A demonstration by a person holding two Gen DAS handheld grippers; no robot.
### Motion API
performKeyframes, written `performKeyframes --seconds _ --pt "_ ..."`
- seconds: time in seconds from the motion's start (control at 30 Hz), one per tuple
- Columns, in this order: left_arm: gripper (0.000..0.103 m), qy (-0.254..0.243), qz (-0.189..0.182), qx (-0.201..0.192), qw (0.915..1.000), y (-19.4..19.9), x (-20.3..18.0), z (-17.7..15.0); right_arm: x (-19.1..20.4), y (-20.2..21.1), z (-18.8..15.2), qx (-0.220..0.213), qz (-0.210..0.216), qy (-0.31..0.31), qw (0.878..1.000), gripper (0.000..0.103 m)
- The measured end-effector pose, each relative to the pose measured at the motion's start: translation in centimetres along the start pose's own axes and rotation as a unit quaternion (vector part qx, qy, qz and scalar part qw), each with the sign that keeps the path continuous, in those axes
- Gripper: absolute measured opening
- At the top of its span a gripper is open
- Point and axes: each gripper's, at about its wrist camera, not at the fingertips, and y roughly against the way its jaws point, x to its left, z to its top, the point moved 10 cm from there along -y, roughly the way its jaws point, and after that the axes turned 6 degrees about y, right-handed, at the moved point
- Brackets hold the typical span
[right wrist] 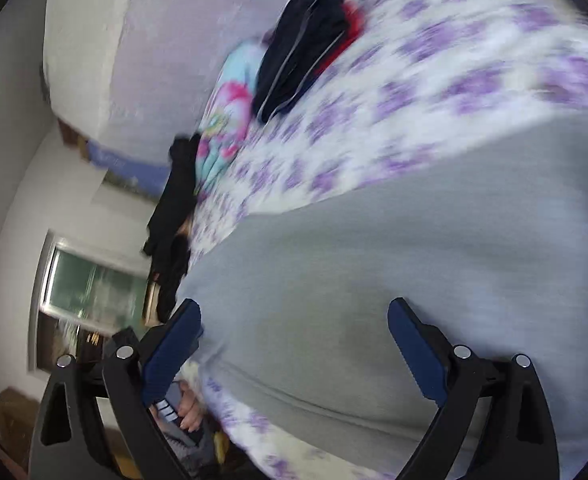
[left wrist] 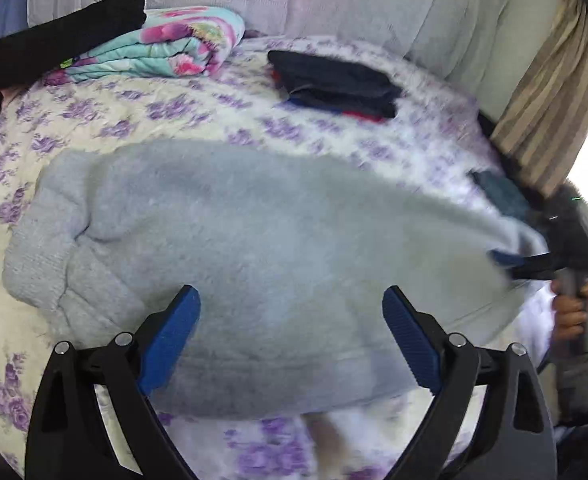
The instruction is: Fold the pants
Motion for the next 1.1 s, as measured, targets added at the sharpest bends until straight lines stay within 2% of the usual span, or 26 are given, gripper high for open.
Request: performKeyframes --seconds 0.07,0.13,0.2,0.27,0.37,0.47,0.57,0.7,0.83,0.93,1.1 --pt "0.090 0.008 -0.010 -0.004 0.9999 0.4 0.3 -0.2 -3.0 4.6 0.4 -0.058 -0.035 -0.009 0.998 0.090" --pt "0.090 0.029 -0.017 -0.007 0.9994 1.2 0.7 0.2 -4.7 9.2 1.1 -0.112 -0.041 -0.025 0.993 0.089" --pt "0.090 0.055 -0.024 -0.021 0.9979 2.2 1.0 0.8 -6.0 14.1 1.3 -0.163 -0.073 -0.037 0.983 0.091" --pt "0.091 0.069 -0.037 -0.036 0.9962 3.1 0.8 1.4 -6.2 17.1 0.7 -0.187 -0.082 -0.031 0.978 0.093" --pt "0.094 0.066 -0.039 -0.044 0.9961 3.3 -0.5 1.9 -8.0 19.7 -1.7 -0.208 -0.089 -0.066 0.972 0.094" --pt "0.094 0.053 -0.044 -0.030 0.9971 2.4 -2.0 1.6 -10.5 19.6 -4.3 -0.219 -0.073 -0.124 0.965 0.094" --pt "0.094 0.043 -0.051 -0.012 0.9977 1.3 -3.5 1.1 -11.5 18.8 -4.7 -0.234 -0.057 -0.137 0.961 0.094" --pt "0.094 0.025 -0.049 -0.002 0.9985 0.6 -4.7 0.5 -11.7 18.0 -3.7 -0.253 -0.071 -0.140 0.955 0.094" --pt "0.094 0.039 -0.044 0.007 0.9983 -0.5 -4.3 -0.2 -11.9 17.4 -2.9 -0.280 -0.085 -0.146 0.945 0.094" --pt "0.094 0.027 -0.030 0.009 0.9992 -1.1 -4.2 -0.3 -11.8 16.4 -1.8 -0.292 -0.089 -0.149 0.941 0.095" --pt "0.094 0.022 -0.008 0.012 0.9997 -1.7 -4.0 -0.5 -11.9 15.3 -0.9 -0.298 -0.133 -0.128 0.936 0.091"
